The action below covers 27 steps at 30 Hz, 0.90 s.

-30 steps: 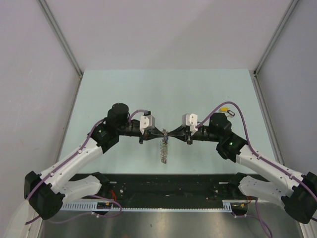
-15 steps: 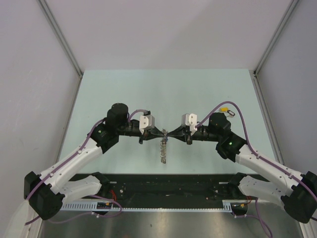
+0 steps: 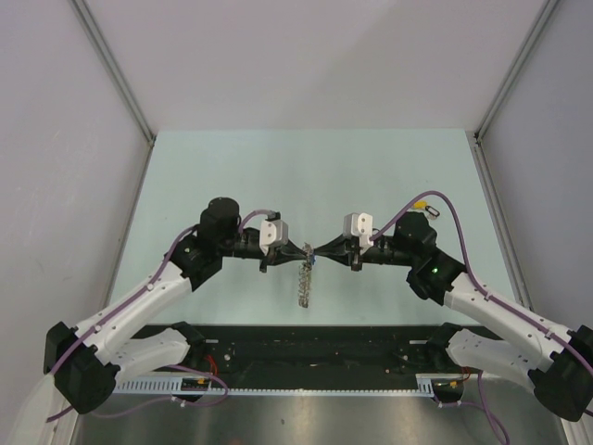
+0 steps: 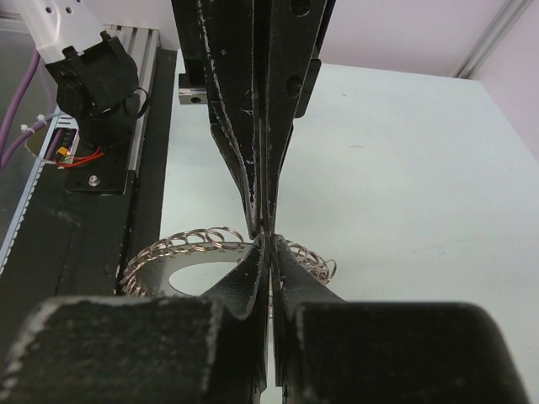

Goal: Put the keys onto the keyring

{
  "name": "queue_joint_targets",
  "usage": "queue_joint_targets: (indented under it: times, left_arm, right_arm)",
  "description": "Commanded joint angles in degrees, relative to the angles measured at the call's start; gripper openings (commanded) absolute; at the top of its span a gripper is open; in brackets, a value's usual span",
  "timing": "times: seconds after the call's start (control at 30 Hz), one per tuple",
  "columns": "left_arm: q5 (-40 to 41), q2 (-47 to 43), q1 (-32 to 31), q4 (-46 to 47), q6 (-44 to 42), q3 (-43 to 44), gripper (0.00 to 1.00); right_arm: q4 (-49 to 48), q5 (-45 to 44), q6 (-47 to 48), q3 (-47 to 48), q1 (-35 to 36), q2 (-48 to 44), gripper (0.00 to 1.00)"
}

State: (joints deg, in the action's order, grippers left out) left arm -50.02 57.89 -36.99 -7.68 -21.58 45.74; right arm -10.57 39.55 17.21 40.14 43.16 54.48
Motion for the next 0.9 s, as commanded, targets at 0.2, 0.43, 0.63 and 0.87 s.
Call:
queue_joint_targets:
  times: [0.2,0.43,0.63,0.87]
  left_arm:
    - [-4.8,-4.6,-0.3,10.4,-4.9,-4.5,0.00]
    - [-6.3,-5.7,0.7,11.1,-8.4,-6.2,0.00]
    - [-6.4,-5.2,1.9,8.4,-11.9,-5.5,0.00]
    - [-6.8,-5.0,2.5,8.1,-12.3,-5.1,0.00]
  right_arm:
    - [-0.2,0.5,-0.9,0.6,0.2,-0.6,0.00]
    - [-1.6,1.5,-1.8,-0.8,0.3,-1.2,0.00]
    - [-2.4,2.7,-1.5,-1.6,0.8,-0.4,0.00]
    - [-3.2,1.5,-0.5,-2.1,1.9,-0.2,0.00]
